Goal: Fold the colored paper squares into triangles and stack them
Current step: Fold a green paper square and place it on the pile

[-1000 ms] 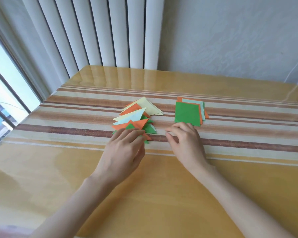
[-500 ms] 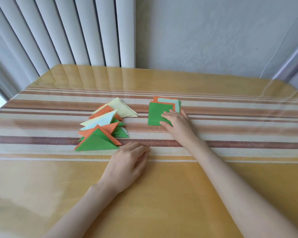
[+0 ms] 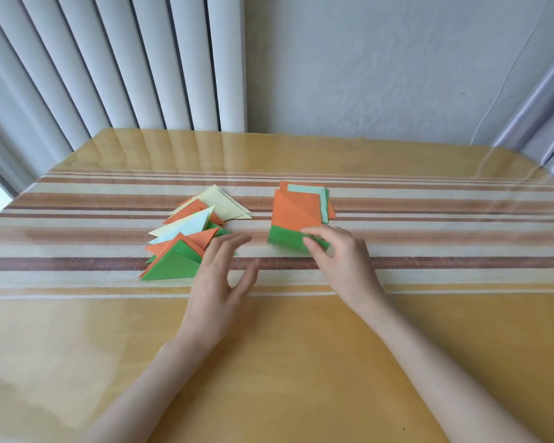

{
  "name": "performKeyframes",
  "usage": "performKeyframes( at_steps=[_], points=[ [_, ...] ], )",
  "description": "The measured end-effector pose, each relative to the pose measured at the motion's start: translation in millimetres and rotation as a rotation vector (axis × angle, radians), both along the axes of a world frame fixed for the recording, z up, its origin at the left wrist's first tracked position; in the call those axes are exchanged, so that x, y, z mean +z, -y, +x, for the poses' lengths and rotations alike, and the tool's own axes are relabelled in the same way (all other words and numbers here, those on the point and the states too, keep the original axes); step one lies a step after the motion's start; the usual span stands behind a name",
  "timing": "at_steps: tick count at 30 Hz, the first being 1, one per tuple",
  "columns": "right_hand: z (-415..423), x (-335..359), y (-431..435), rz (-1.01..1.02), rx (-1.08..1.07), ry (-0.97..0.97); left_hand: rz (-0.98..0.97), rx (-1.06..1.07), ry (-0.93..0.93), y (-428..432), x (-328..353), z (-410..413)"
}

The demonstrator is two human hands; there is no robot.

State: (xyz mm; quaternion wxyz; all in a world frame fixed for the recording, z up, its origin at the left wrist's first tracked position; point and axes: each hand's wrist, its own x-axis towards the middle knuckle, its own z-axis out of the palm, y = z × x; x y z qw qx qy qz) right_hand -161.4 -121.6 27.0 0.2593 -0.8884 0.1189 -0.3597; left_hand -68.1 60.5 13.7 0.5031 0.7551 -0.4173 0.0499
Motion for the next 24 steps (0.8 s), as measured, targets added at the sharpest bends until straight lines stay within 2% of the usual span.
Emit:
performKeyframes(
  at_steps=[2,5,6,9,13,15,20,24],
  points=[
    [-18.3,16.2,-11.2,0.24,0.111,-0.041,-0.072,0.017,-0.193,0.4,14.5,-5.0],
    [-32.0,31.9,-20.7,0.485,0.221,-0.056,-0.188,-0.148,-0.527,3.9,35.7,-12.3],
    [-33.5,35.3,-22.9,0.546,0.244,-0.041,-0.191,-0.202,-0.583,5.4,39.9,-13.8],
    [-34.7,38.9,-27.1,0.655,0.272,-0.072,-0.108,-0.255,-0.579,9.5,41.4,-15.2],
    [-36.7,22.3,-22.4,0.688,0.209,-0.291,-0.044,-0.219,-0.672,8.6,25.9,-16.8],
    [-36.1,12.5,-22.8,0.722,0.164,-0.341,-0.004,-0.222,-0.707,7.5,17.7,-18.6],
    [-31.9,1.1,-26.1,0.727,0.181,-0.276,0.025,-0.164,-0.657,8.0,2.0,-13.9],
    [-36.0,-0.7,-20.8,0.768,0.154,-0.21,0.014,-0.201,-0.676,4.1,-2.2,-10.8]
  ],
)
